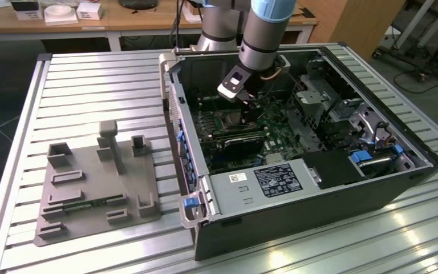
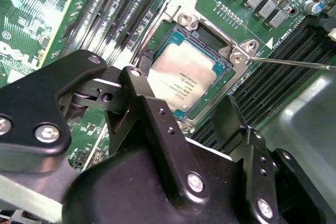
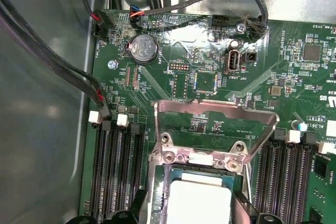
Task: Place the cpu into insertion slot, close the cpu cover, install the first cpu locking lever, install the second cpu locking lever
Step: 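Place the cpu into insertion slot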
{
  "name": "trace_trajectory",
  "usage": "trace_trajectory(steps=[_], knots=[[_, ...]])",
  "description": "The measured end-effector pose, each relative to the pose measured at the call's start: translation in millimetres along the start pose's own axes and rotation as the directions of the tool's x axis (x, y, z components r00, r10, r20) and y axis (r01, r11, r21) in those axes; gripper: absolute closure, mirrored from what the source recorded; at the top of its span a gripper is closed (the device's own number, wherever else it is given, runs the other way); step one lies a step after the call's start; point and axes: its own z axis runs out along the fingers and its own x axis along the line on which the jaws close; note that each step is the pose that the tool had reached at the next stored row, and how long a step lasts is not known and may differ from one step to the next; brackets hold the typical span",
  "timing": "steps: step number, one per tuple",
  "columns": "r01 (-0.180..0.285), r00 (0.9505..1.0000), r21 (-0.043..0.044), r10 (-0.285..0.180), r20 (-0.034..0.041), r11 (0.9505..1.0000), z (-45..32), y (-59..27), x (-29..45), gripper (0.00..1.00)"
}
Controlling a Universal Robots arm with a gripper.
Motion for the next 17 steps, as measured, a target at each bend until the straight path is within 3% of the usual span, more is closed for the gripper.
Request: trace_trajectory(steps=[8,10,12,17], knots=[[0.0,1.0,0.0002,0.0,-0.0001,1.0,0.2,0.3,3.4,0.27],[0.0,1.0,0.0,0.0,-0.0026,1.0,0.3,0.2,3.5,0.27],[0.001,0.9999,-0.002,-0.001,-0.0102,1.0,1.0,0.6,4.0,0.27],[0.001,0.9999,-0.0009,-0.001,-0.0109,1.0,0.4,0.3,3.5,0.27]])
